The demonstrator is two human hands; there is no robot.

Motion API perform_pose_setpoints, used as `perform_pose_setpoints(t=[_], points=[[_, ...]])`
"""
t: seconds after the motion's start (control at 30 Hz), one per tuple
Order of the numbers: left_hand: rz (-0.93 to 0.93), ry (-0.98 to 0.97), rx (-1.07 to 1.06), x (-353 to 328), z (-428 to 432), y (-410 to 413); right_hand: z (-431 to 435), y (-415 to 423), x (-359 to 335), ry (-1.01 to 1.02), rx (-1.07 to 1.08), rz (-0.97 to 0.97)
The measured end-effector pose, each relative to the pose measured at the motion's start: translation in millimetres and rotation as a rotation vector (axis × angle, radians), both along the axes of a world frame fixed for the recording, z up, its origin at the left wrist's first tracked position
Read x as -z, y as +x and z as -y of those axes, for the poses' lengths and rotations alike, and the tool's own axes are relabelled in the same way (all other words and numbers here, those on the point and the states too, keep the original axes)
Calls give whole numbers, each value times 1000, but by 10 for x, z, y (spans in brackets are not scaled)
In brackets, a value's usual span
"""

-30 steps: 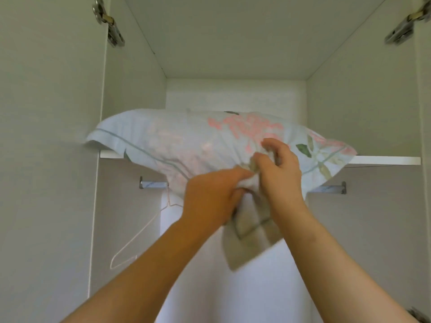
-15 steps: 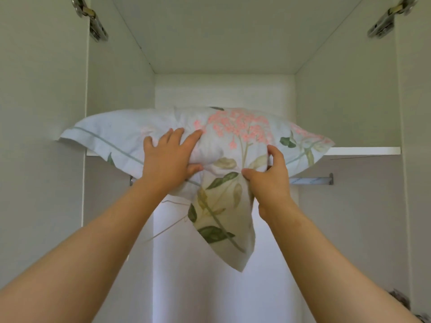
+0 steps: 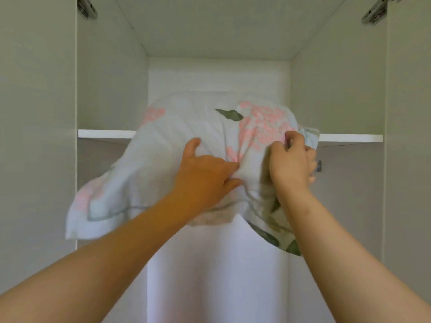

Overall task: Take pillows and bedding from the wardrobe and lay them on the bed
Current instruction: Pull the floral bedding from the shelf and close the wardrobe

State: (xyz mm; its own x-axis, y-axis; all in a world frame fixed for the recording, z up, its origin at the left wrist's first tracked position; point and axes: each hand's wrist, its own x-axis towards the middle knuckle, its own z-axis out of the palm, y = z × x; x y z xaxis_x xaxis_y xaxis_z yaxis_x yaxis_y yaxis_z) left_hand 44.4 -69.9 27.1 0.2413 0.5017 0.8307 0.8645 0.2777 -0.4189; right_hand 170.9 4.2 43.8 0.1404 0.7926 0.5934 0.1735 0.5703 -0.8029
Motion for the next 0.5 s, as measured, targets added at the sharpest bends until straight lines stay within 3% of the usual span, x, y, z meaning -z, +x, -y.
perform_pose_setpoints(t=[0.07, 0.17, 0.27, 0.33, 0.5], points=[[228, -192, -50, -214, 94, -20, -3, 12, 0, 25, 8, 27], [544, -39, -31, -596, 64, -209, 24, -85, -71, 75, 5, 130], [807, -13, -62, -717, -104, -305, -3, -230, -150, 100, 23, 217], [770, 32, -124, -638, -212, -315, -60, -303, -144, 74, 28, 250], [466, 258, -173, -357, -357, -435, -177, -424, -127, 39, 81, 236]])
